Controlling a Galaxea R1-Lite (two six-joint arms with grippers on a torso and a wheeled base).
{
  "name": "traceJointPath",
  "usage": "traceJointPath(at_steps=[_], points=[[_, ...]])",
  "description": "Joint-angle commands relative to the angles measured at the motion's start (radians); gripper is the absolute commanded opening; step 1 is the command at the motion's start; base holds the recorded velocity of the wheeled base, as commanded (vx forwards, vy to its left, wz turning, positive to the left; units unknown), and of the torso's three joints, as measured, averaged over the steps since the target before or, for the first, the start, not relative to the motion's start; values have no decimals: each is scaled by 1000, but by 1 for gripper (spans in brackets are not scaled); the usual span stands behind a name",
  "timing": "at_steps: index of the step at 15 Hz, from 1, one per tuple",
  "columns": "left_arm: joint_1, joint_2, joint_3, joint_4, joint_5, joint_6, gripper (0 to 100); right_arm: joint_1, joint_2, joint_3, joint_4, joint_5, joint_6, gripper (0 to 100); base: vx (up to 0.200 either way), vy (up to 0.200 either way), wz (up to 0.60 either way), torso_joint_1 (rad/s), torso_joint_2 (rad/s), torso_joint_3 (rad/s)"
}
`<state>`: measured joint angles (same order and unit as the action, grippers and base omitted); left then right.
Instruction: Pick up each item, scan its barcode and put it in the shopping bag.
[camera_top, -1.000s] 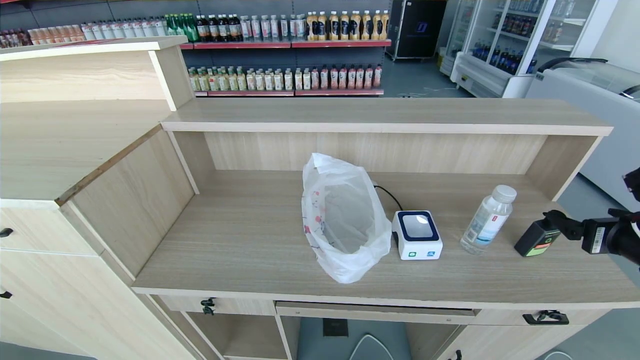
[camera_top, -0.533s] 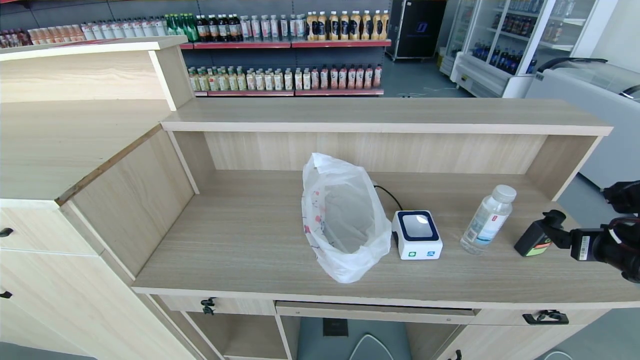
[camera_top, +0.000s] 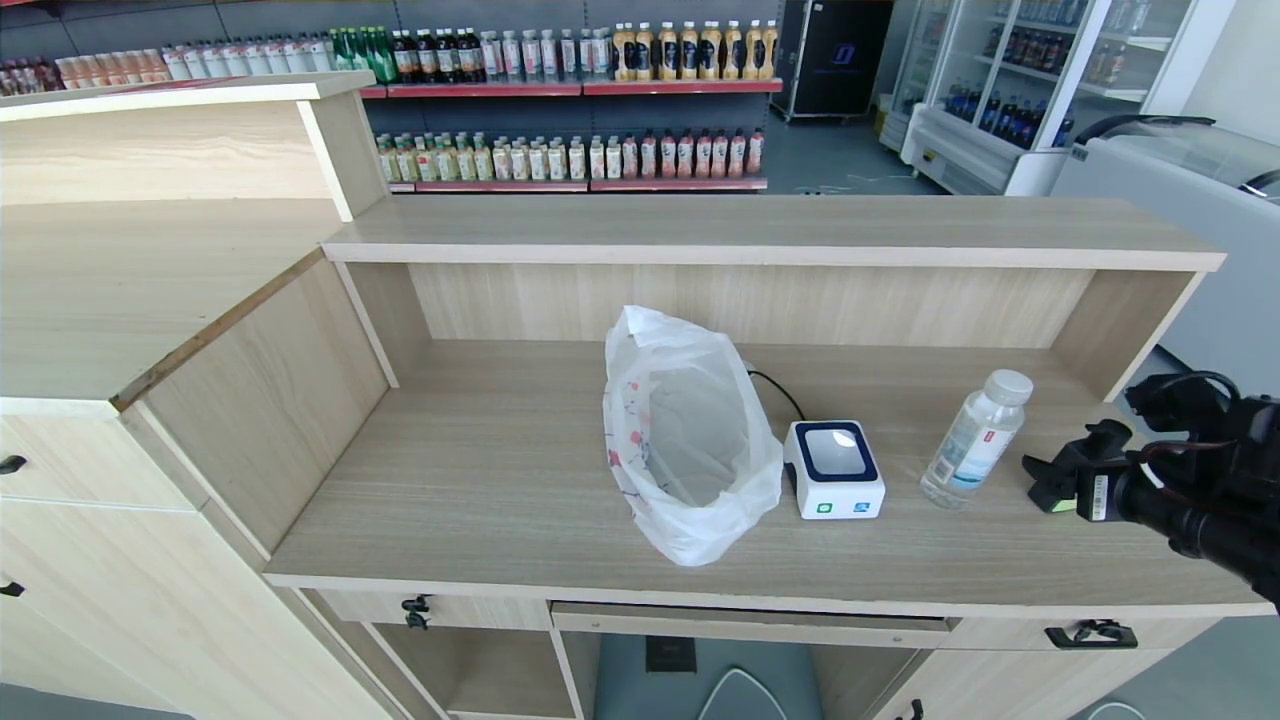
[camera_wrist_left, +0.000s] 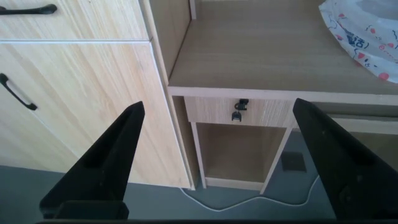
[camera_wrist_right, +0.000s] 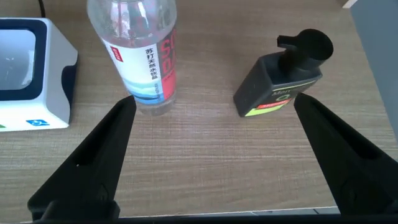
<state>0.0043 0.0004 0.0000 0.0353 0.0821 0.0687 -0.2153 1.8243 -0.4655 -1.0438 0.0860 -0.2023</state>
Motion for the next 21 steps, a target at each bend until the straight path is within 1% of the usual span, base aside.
traceJointPath(at_steps=[1,8,12,13,14,19,21], points=[[0,0,0,0,1,0,100,34,66,-30,-16,0,1,100,0,0,0,0,0,0],[0,0,0,0,1,0,100,102,213,-165,-45,0,3,100,0,0,0,0,0,0],[0,0,0,0,1,0,100,131,256,-196,-61,3,3,100,0,0,0,0,0,0],[0,0,0,0,1,0,100,160,290,-216,-62,3,-2,100,0,0,0,0,0,0],[0,0,0,0,1,0,100,169,299,-222,-67,3,-2,100,0,0,0,0,0,0],[0,0,0,0,1,0,100,188,331,-280,-65,3,-2,100,0,0,0,0,0,0],[0,0,0,0,1,0,100,189,336,-283,-65,3,-2,100,0,0,0,0,0,0]])
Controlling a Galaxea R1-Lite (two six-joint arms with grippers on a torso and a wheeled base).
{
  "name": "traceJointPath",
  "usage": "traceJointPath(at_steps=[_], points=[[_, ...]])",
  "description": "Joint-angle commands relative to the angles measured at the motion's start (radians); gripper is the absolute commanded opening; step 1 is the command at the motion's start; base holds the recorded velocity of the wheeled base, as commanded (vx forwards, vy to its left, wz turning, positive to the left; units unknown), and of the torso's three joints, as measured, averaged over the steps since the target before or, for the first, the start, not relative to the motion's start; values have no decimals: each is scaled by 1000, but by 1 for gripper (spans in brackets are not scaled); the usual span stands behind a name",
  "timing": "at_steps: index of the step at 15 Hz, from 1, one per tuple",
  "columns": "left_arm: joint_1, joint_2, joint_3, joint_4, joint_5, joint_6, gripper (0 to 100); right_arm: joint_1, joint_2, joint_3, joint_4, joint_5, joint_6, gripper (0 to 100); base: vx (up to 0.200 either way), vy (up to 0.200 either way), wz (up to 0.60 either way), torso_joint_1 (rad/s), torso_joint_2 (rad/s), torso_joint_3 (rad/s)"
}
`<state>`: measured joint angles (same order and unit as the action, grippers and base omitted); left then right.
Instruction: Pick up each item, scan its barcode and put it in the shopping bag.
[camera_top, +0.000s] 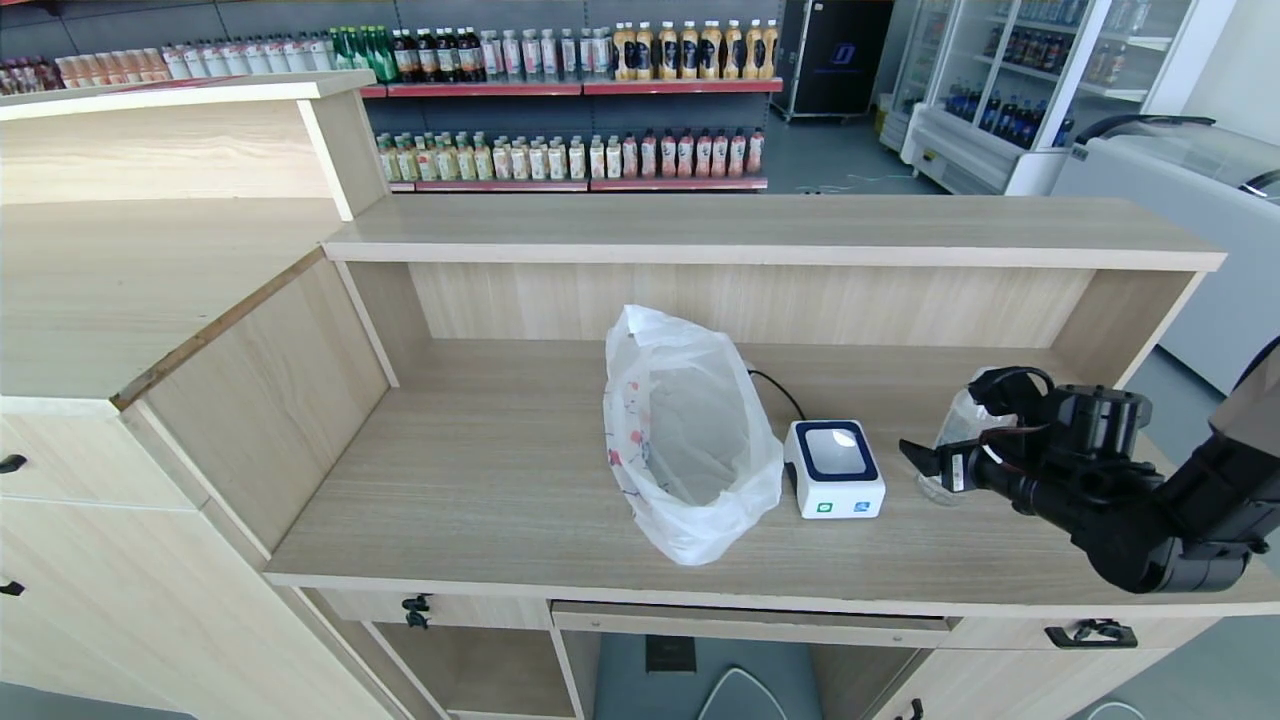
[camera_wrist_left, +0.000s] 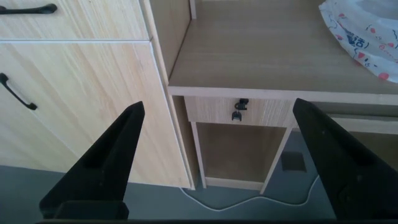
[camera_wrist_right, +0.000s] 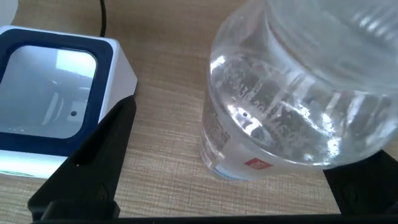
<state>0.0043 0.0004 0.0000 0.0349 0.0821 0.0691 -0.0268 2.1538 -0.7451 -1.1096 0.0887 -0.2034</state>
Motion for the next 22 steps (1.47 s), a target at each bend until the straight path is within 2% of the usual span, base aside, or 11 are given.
traceJointPath(at_steps=[1,6,7,15,19,22], points=[[0,0,0,0,1,0,100,1,8,-5,-1,0,-1,100,0,0,0,0,0,0],[0,0,0,0,1,0,100,-2,11,-5,-27,6,4,100,0,0,0,0,0,0],[0,0,0,0,1,0,100,-4,11,-7,-32,16,6,0,0,0,0,0,0,0],[0,0,0,0,1,0,100,-28,11,-3,-36,19,7,0,0,0,0,0,0,0],[0,0,0,0,1,0,100,-64,-15,39,-64,26,7,0,0,0,0,0,0,0],[0,0,0,0,1,0,100,-78,-98,44,-44,60,68,0,0,0,0,0,0,0]])
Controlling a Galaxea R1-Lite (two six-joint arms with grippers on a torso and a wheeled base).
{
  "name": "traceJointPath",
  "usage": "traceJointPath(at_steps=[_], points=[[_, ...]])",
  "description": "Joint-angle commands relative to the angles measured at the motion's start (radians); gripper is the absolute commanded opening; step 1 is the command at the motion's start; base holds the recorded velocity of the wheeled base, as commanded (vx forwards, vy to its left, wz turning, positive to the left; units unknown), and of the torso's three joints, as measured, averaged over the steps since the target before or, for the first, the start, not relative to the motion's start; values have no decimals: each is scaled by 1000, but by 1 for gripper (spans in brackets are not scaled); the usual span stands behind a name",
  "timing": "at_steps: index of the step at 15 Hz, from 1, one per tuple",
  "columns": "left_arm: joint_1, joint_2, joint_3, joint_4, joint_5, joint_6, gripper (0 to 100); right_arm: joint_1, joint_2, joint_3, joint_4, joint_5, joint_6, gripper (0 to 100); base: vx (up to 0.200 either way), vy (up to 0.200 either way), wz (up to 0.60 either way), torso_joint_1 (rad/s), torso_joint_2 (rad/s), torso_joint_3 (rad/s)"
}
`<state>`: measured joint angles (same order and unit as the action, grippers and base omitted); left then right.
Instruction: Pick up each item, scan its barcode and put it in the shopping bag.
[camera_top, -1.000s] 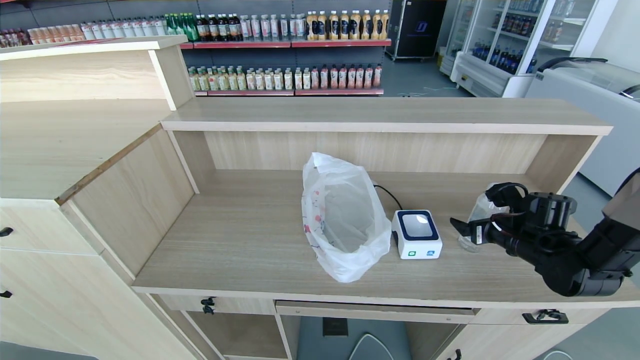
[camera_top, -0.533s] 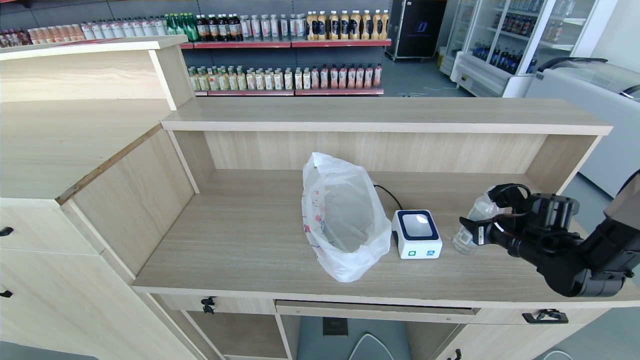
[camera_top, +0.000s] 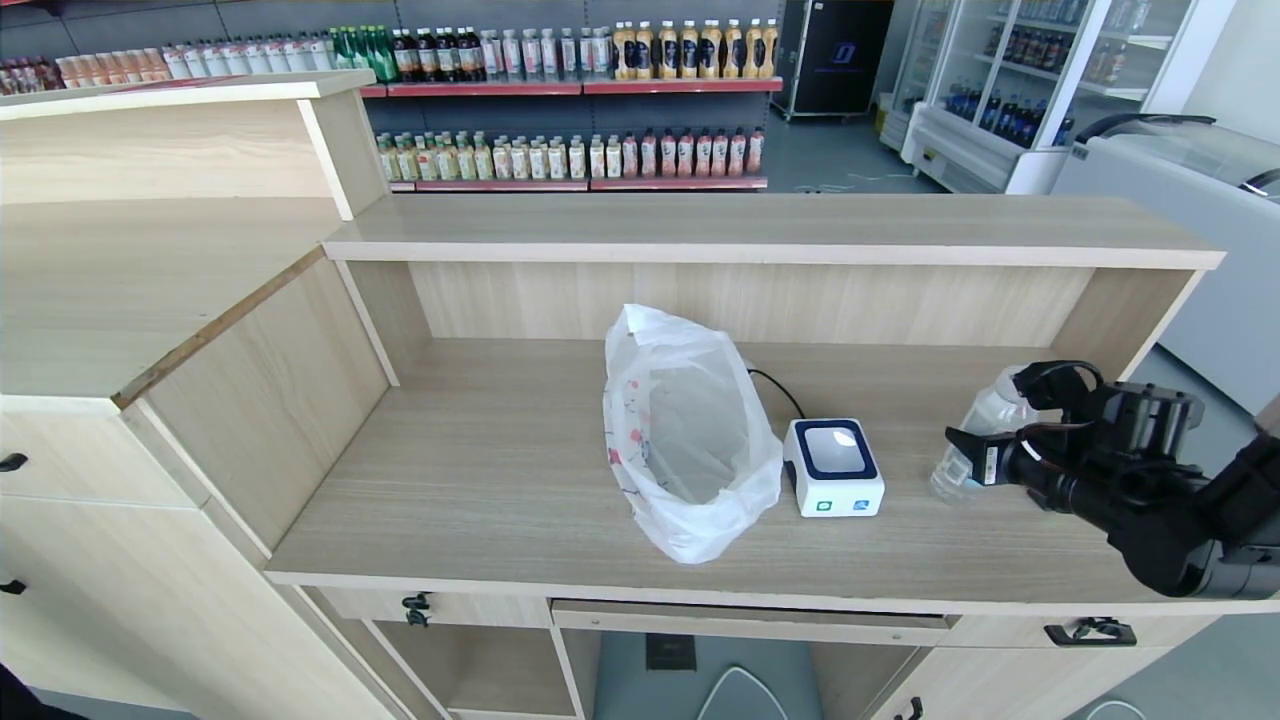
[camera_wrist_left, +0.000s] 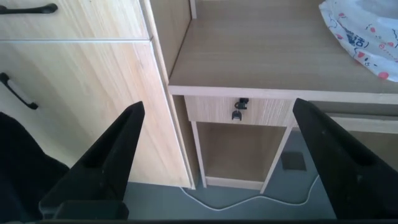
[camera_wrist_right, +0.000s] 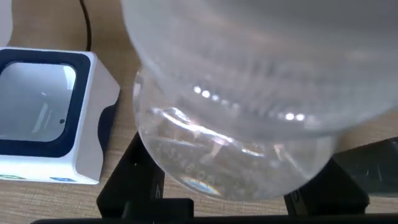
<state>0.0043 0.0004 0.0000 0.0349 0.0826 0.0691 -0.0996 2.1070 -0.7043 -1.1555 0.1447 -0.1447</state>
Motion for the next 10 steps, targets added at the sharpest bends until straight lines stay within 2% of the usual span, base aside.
traceJointPath(at_steps=[1,3,4,8,10], points=[[0,0,0,0,0,0,100,3,-134,12,50,26,93,0,0,0,0,0,0,0],[0,0,0,0,0,0,100,20,-308,17,188,154,205,0,0,0,0,0,0,0],[0,0,0,0,0,0,100,20,-398,11,246,260,238,0,0,0,0,0,0,0],[0,0,0,0,0,0,100,18,-693,19,431,596,310,0,0,0,0,0,0,0],[0,0,0,0,0,0,100,24,-812,12,542,693,343,0,0,0,0,0,0,0]])
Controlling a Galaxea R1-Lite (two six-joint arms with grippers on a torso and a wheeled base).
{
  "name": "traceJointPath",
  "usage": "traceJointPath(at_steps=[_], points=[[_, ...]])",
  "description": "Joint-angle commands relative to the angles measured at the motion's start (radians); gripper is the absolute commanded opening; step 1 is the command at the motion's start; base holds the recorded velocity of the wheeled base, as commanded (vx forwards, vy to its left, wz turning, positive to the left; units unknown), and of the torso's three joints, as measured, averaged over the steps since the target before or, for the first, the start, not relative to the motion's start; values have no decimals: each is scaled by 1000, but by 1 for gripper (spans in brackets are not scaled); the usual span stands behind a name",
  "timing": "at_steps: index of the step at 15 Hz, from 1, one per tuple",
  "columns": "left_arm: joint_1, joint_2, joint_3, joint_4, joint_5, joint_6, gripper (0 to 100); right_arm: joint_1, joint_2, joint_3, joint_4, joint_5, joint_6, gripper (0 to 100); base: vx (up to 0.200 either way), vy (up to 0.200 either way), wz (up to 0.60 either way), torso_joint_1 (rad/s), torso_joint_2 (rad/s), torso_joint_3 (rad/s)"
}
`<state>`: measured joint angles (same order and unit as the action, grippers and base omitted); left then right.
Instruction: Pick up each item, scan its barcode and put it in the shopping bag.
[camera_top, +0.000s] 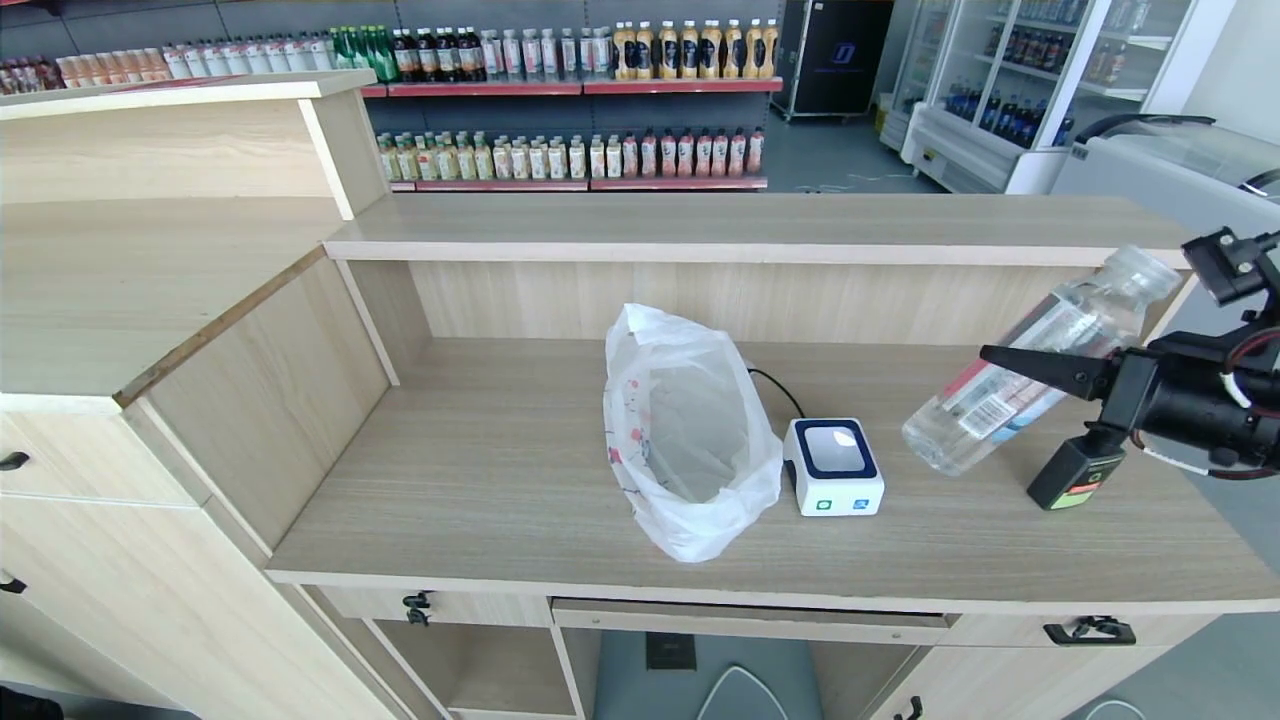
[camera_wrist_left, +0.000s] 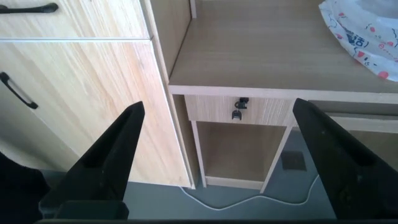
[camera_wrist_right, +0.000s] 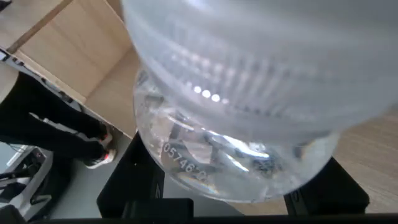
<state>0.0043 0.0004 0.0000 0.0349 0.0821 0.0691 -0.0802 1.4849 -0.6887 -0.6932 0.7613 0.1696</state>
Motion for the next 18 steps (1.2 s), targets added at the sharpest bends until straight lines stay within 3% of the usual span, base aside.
traceJointPath(at_steps=[1,3,4,7,11,14,18], points=[[0,0,0,0,1,0,100,31,-245,-5,121,104,48,0,0,0,0,0,0,0],[0,0,0,0,1,0,100,80,-331,-6,219,118,82,0,0,0,0,0,0,0],[0,0,0,0,1,0,100,140,-407,-6,325,118,84,0,0,0,0,0,0,0],[0,0,0,0,1,0,100,278,-526,-8,472,104,84,0,0,0,0,0,0,0],[0,0,0,0,1,0,100,339,-546,-54,501,78,85,0,0,0,0,0,0,0],[0,0,0,0,1,0,100,373,-614,-127,678,81,85,0,0,0,0,0,0,0],[0,0,0,0,1,0,100,436,-600,-146,686,78,84,0,0,0,0,0,0,0]])
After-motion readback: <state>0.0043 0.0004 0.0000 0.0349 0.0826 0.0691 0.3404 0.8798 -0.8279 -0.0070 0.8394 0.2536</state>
